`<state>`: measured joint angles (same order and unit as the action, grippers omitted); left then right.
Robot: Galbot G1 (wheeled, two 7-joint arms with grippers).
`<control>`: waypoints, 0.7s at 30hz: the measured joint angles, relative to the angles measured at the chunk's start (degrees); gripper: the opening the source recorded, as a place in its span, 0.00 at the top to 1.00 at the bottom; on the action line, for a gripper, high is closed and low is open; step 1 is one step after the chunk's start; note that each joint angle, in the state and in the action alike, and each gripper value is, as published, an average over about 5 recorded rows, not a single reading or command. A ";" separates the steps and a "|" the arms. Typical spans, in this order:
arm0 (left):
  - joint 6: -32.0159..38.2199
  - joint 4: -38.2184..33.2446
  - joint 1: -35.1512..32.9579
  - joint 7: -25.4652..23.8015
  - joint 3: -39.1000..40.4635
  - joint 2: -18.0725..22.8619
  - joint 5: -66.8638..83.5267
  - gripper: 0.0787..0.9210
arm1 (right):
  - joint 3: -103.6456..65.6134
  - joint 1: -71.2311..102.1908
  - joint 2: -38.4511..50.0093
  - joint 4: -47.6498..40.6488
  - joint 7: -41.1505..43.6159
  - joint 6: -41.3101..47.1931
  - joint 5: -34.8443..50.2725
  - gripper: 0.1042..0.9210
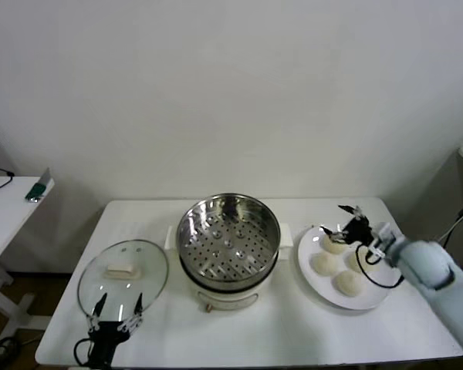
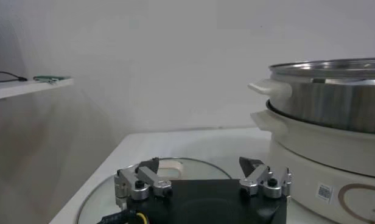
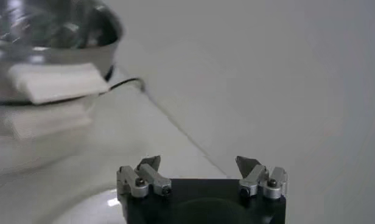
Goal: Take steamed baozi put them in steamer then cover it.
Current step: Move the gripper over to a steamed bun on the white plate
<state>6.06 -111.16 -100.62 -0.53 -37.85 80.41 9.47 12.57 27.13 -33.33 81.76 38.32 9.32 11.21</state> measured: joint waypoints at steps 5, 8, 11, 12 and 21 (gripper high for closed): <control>0.17 0.16 0.03 -0.07 0.01 0.04 -0.10 0.12 | 18.90 -18.59 0.37 -8.13 11.04 -4.65 -2.28 0.12; 0.32 0.26 0.15 -0.11 0.06 0.08 -0.14 0.12 | 29.26 -27.76 -0.66 -12.72 15.72 -6.38 -2.82 0.12; 0.42 0.48 0.37 -0.15 0.10 0.16 -0.16 0.12 | 37.45 -34.21 -2.31 -16.91 19.08 -7.40 -3.25 0.12; 0.44 0.55 0.44 -0.18 0.11 0.18 -0.16 0.12 | 39.55 -35.81 -2.92 -18.15 19.95 -7.64 -3.40 0.12; 0.63 1.38 1.09 -0.27 -0.27 0.10 0.05 0.12 | 48.65 -41.93 -9.41 -28.24 24.24 -8.65 -4.15 0.12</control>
<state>6.69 -109.78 -99.53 -0.80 -38.11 80.51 9.52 61.22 -14.80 -42.74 53.53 62.55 0.67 7.07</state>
